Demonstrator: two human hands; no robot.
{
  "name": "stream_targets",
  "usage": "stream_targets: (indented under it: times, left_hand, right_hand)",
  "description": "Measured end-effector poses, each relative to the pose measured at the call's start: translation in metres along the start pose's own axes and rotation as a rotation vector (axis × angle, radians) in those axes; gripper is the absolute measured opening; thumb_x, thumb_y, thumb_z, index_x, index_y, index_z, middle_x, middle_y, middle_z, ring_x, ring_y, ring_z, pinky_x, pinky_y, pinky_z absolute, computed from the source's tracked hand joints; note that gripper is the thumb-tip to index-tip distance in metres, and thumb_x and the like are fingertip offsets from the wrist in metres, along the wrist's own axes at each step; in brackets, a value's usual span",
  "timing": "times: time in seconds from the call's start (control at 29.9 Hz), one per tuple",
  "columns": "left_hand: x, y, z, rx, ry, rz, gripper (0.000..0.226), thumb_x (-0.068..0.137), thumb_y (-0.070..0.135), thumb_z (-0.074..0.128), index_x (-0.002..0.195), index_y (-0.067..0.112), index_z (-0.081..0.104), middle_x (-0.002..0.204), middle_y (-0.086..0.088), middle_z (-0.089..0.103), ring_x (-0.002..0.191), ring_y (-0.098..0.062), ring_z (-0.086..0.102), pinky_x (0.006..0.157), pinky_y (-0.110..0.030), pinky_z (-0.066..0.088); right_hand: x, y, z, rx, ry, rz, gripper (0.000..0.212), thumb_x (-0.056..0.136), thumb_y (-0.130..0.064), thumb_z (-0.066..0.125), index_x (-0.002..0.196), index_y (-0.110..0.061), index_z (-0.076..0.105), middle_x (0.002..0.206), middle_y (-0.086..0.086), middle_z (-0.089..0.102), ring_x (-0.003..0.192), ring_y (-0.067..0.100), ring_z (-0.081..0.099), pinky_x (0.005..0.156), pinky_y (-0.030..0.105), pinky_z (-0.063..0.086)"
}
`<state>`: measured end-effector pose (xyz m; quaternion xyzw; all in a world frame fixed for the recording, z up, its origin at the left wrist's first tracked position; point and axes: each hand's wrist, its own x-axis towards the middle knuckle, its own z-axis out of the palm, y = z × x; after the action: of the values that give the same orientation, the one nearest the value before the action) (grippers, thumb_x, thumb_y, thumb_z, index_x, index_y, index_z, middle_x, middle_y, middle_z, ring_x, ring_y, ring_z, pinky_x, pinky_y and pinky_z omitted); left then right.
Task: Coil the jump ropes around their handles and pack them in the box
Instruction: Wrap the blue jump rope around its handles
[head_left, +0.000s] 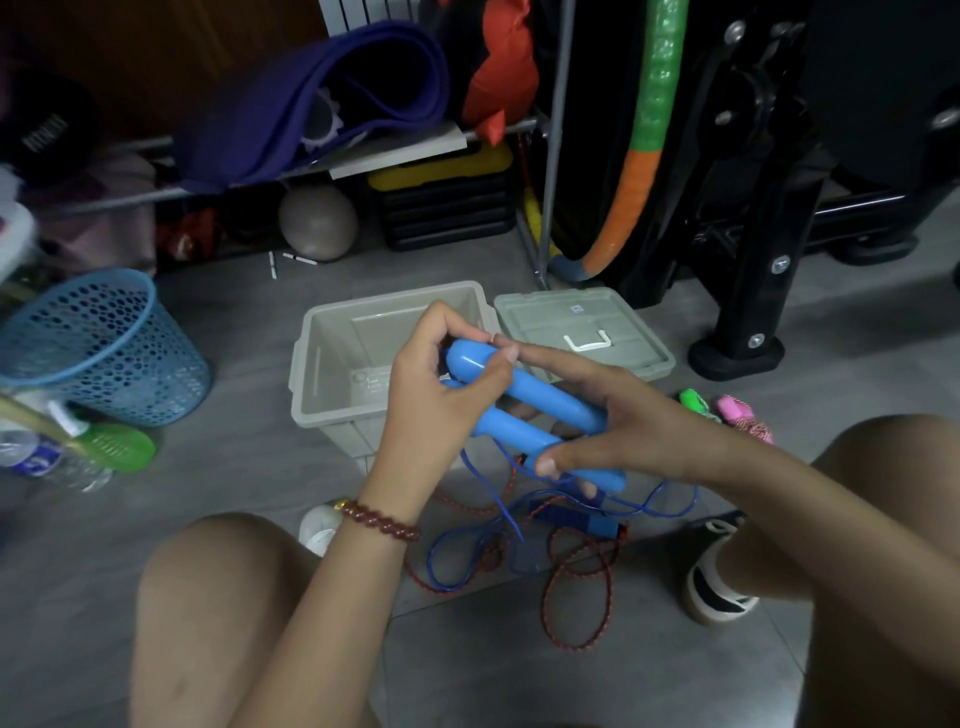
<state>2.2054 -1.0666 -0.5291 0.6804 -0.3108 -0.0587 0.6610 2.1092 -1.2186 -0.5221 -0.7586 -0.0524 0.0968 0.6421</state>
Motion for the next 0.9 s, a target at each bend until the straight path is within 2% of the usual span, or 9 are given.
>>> stream_targets:
  times: [0.13, 0.3, 0.4, 0.5, 0.63, 0.7, 0.77, 0.83, 0.9]
  left_hand:
    - [0.000, -0.001, 0.003, 0.039, 0.019, -0.001, 0.019, 0.081, 0.017, 0.066, 0.079, 0.013, 0.047, 0.076, -0.003, 0.061, 0.070, -0.009, 0.057, 0.065, -0.023, 0.048]
    - [0.001, -0.003, 0.004, 0.050, 0.051, -0.004, 0.020, 0.082, 0.034, 0.055, 0.070, 0.024, 0.042, 0.063, -0.001, 0.048, 0.059, -0.009, 0.043, 0.057, -0.025, 0.039]
    - [0.001, -0.002, 0.006, 0.057, 0.102, 0.015, 0.029, 0.081, 0.030, 0.051, 0.061, 0.018, 0.034, 0.054, 0.010, 0.036, 0.052, -0.002, 0.034, 0.053, -0.016, 0.032]
    - [0.003, 0.000, 0.006, 0.076, 0.117, 0.013, 0.033, 0.080, 0.030, 0.050, 0.058, 0.017, 0.028, 0.055, 0.005, 0.025, 0.051, -0.004, 0.026, 0.049, -0.016, 0.027]
    - [0.005, -0.004, 0.006, 0.053, 0.111, -0.022, 0.031, 0.086, 0.015, 0.051, 0.061, 0.007, 0.034, 0.057, 0.002, 0.030, 0.053, -0.005, 0.030, 0.053, -0.015, 0.031]
    - [0.005, -0.005, 0.006, 0.088, 0.100, -0.021, 0.029, 0.086, 0.017, 0.052, 0.064, 0.002, 0.039, 0.059, -0.003, 0.036, 0.056, -0.008, 0.034, 0.054, -0.020, 0.033]
    - [0.005, -0.005, 0.006, 0.102, 0.093, -0.021, 0.025, 0.084, 0.016, 0.051, 0.065, 0.003, 0.041, 0.060, -0.003, 0.039, 0.057, -0.008, 0.036, 0.055, -0.021, 0.034]
    - [0.003, -0.003, 0.006, 0.093, 0.083, -0.025, 0.019, 0.080, 0.014, 0.050, 0.064, 0.009, 0.041, 0.060, 0.004, 0.041, 0.057, -0.005, 0.038, 0.056, -0.018, 0.035]
    - [0.002, -0.001, 0.006, 0.082, 0.057, -0.043, 0.015, 0.077, 0.014, 0.049, 0.065, 0.014, 0.042, 0.059, 0.010, 0.041, 0.056, -0.002, 0.038, 0.055, -0.016, 0.035]
  right_hand:
    - [-0.003, -0.004, -0.004, -0.052, -0.028, 0.013, 0.085, 0.081, 0.001, 0.068, 0.141, -0.044, 0.027, 0.108, -0.001, 0.067, 0.070, 0.021, 0.064, 0.054, 0.023, 0.051]
    - [-0.005, -0.011, -0.009, -0.042, -0.142, 0.053, 0.095, 0.080, 0.011, 0.065, 0.146, -0.036, 0.017, 0.111, -0.017, 0.060, 0.072, 0.000, 0.066, 0.060, 0.041, 0.056]
    - [-0.005, -0.010, -0.008, -0.042, -0.177, 0.062, 0.083, 0.083, 0.010, 0.063, 0.146, -0.030, 0.025, 0.113, -0.004, 0.065, 0.085, 0.009, 0.067, 0.065, 0.045, 0.056]
    - [-0.003, -0.003, 0.001, -0.052, -0.145, 0.059, 0.068, 0.091, -0.001, 0.057, 0.145, -0.031, 0.028, 0.111, 0.006, 0.067, 0.074, 0.033, 0.056, 0.062, 0.037, 0.051]
    - [-0.002, 0.001, 0.008, 0.040, -0.148, 0.082, 0.079, 0.092, -0.008, 0.059, 0.147, -0.044, 0.015, 0.112, 0.011, 0.062, 0.079, 0.025, 0.058, 0.068, 0.037, 0.051]
    - [-0.004, 0.001, 0.004, 0.120, -0.147, 0.106, 0.078, 0.092, -0.018, 0.057, 0.146, -0.049, 0.011, 0.110, 0.005, 0.062, 0.088, 0.026, 0.061, 0.073, 0.036, 0.051]
    - [-0.007, 0.000, -0.003, 0.223, -0.183, 0.148, 0.072, 0.091, -0.030, 0.057, 0.144, -0.052, 0.014, 0.114, 0.003, 0.061, 0.095, 0.027, 0.063, 0.077, 0.041, 0.052]
    - [-0.008, -0.004, -0.008, 0.275, -0.251, 0.155, 0.069, 0.088, -0.041, 0.060, 0.143, -0.053, 0.020, 0.128, 0.015, 0.052, 0.096, 0.031, 0.062, 0.078, 0.048, 0.053]
    - [-0.008, -0.006, -0.006, 0.287, -0.227, 0.155, 0.060, 0.090, -0.038, 0.056, 0.140, -0.054, 0.027, 0.128, 0.019, 0.050, 0.090, 0.032, 0.064, 0.071, 0.047, 0.056]
